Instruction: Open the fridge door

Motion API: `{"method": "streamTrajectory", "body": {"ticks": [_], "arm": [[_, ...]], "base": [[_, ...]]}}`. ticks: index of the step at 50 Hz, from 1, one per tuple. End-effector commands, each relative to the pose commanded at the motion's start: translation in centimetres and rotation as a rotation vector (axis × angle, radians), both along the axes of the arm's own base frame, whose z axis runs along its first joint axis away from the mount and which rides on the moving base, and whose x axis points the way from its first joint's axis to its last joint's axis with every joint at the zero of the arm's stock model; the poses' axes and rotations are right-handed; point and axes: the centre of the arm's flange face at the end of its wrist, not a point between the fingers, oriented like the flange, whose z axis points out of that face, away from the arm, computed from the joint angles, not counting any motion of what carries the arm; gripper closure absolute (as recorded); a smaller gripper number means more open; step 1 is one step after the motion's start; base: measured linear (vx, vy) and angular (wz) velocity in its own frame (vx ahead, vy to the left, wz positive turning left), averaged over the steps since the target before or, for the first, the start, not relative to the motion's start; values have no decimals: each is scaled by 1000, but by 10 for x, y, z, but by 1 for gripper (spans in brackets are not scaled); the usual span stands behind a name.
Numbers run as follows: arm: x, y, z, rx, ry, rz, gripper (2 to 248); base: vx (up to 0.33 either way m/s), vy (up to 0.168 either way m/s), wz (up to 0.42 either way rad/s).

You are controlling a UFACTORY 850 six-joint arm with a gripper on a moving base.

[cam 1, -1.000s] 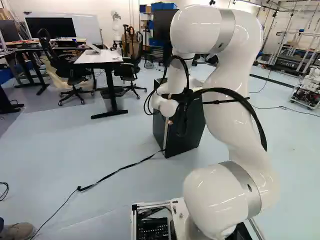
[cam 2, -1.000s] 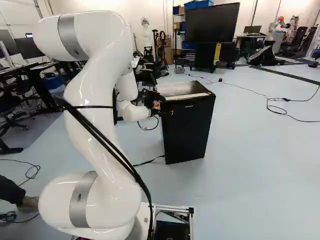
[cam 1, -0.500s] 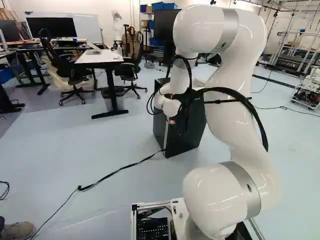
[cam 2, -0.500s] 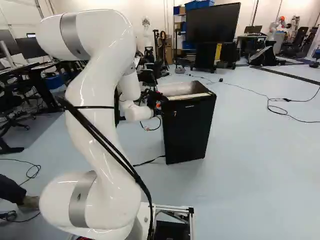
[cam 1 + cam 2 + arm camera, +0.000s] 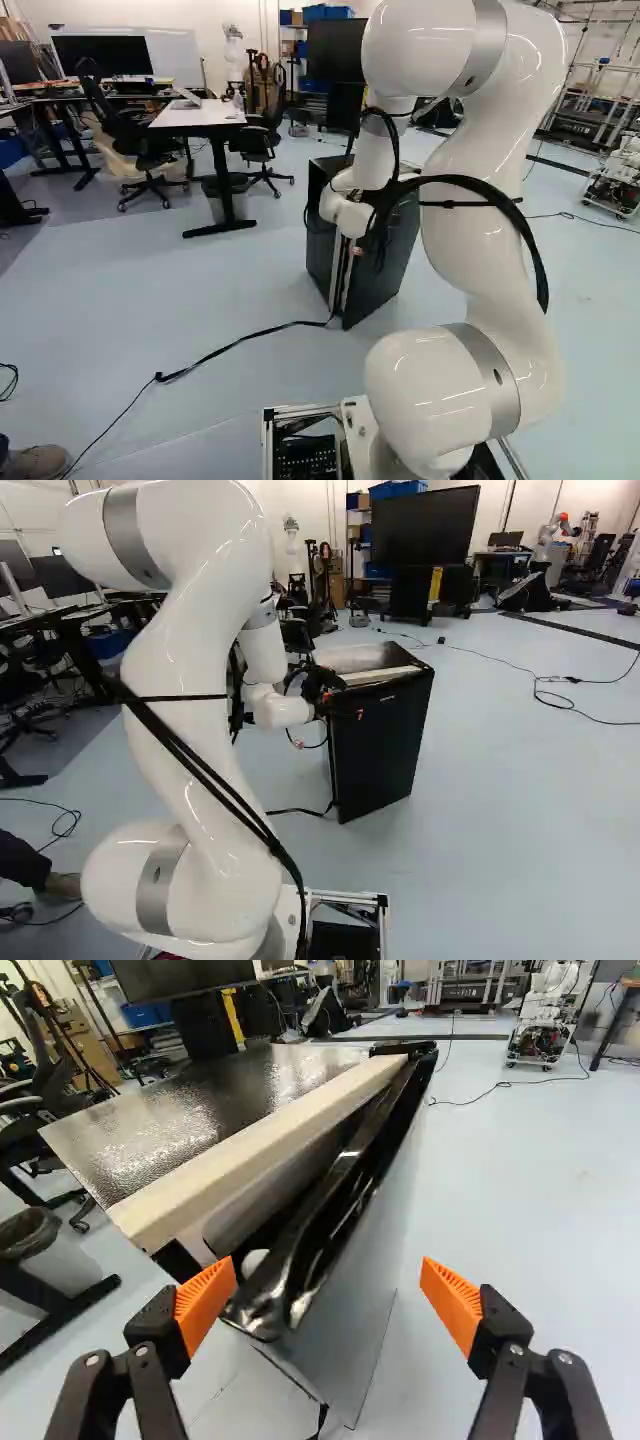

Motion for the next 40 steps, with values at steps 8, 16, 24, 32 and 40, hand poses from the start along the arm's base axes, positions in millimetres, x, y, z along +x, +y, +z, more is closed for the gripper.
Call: {"method": "streamTrajectory", "body": {"ticks": [8, 16, 24, 32, 40], "arm": [[-14, -6, 1, 0, 10, -12, 3], [-28, -12, 3, 1, 20, -29, 3], [-43, -18, 4, 1, 29, -47, 3], [-57, -24, 5, 3, 38, -70, 3], [-72, -31, 6, 7, 46, -104, 3]], "base": [[0, 0, 0], [0, 0, 0], [0, 0, 0], [0, 0, 0], [0, 0, 0]]}}
